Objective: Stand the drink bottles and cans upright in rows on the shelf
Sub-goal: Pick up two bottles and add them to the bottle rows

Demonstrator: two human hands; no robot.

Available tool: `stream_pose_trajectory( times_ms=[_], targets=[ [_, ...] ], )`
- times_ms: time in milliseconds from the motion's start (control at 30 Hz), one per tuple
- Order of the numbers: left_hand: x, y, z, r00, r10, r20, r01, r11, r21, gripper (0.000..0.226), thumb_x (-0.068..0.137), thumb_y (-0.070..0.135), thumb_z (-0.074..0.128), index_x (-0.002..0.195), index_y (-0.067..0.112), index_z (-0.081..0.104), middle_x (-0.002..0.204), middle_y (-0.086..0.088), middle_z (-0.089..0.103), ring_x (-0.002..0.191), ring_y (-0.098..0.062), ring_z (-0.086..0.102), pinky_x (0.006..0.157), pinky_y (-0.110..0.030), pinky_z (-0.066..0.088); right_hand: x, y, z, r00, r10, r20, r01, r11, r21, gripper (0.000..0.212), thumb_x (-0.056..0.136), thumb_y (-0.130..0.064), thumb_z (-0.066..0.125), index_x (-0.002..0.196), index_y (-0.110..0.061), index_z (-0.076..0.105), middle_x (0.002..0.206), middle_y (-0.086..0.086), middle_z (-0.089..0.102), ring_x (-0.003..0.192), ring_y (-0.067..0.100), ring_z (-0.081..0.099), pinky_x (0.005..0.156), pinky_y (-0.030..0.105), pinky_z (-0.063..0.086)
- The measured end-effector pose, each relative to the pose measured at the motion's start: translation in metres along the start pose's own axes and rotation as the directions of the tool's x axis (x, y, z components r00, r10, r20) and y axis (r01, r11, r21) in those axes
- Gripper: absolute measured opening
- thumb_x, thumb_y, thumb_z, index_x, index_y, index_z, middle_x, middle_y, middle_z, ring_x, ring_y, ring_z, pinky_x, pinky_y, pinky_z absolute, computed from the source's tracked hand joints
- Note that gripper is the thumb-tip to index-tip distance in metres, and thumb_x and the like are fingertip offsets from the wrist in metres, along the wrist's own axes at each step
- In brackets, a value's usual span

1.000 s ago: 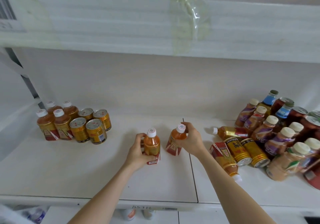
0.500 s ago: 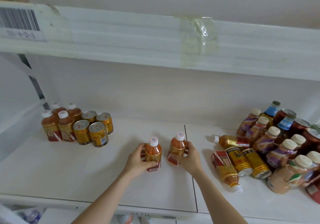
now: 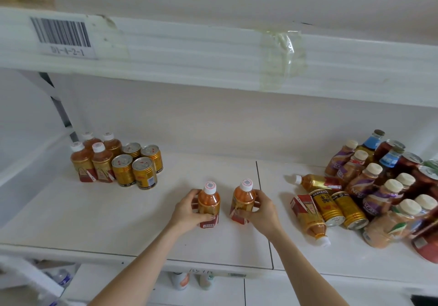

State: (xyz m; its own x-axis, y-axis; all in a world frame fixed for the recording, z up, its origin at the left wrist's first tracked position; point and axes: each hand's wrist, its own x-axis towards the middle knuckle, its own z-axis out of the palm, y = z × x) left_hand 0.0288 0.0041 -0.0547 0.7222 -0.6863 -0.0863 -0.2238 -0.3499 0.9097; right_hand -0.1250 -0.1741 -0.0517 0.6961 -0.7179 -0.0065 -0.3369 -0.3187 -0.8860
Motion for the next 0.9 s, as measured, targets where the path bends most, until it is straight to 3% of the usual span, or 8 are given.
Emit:
stream_pose_trajectory(
  times_ms=[233,400,567,767,900],
  targets=[
    [-0.002,-0.007,-0.04,0.997,0.033,0.067,-0.036,0.998,0.044,0.068,0.062,0.018,0.088,0.118,0.027,0.052,0.115,0.003,0.062,0.105,-0.017,0.059,0.087,-0.03,0.049,-0.025,-0.022,0.027,1.0,0.014,0.0,-0.014,1.0,-0.005,0.062,0.062,-0.022,0.086,0.115,-0.028,0.055,0.103,-0.016,0.063,0.094,0.001,0.058,0.07,0.009,0.043],
    [-0.002,-0.016,-0.074,0.991,0.074,0.107,-0.081,0.995,0.057,0.067,0.059,0.021,0.09,0.113,0.033,0.051,0.11,0.008,0.062,0.1,-0.012,0.059,0.077,-0.02,0.045,-0.044,-0.035,0.055,0.998,0.034,-0.061,-0.034,0.999,0.012,0.06,0.061,-0.021,0.086,0.113,-0.026,0.057,0.101,-0.015,0.065,0.093,-0.001,0.06,0.068,0.009,0.044],
    [-0.006,-0.027,-0.103,0.985,0.083,0.149,-0.093,0.994,0.065,0.069,0.061,0.024,0.089,0.118,0.03,0.051,0.115,0.006,0.061,0.106,-0.015,0.058,0.089,-0.034,0.05,-0.058,-0.052,0.085,0.995,0.042,-0.093,-0.041,0.999,0.015,0.06,0.061,-0.023,0.086,0.112,-0.028,0.055,0.099,-0.018,0.063,0.091,-0.002,0.058,0.068,0.008,0.042],
    [-0.016,-0.039,-0.134,0.99,0.055,0.126,-0.063,0.996,0.058,0.074,0.062,0.025,0.089,0.124,0.029,0.049,0.118,0.007,0.059,0.109,-0.015,0.056,0.094,-0.036,0.047,-0.06,-0.078,0.114,0.998,0.017,-0.068,-0.017,1.0,-0.008,0.059,0.062,-0.025,0.086,0.11,-0.034,0.052,0.099,-0.02,0.06,0.092,0.001,0.057,0.064,0.008,0.042],
    [-0.022,-0.048,-0.158,0.994,0.048,0.099,-0.051,0.998,0.033,0.081,0.063,0.026,0.088,0.132,0.029,0.046,0.119,0.008,0.059,0.109,-0.014,0.055,0.093,-0.034,0.046,-0.055,-0.097,0.135,1.0,-0.002,-0.027,0.001,1.0,-0.024,0.062,0.065,-0.025,0.085,0.116,-0.031,0.051,0.106,-0.015,0.059,0.098,0.006,0.056,0.072,0.012,0.042]
  ],
)
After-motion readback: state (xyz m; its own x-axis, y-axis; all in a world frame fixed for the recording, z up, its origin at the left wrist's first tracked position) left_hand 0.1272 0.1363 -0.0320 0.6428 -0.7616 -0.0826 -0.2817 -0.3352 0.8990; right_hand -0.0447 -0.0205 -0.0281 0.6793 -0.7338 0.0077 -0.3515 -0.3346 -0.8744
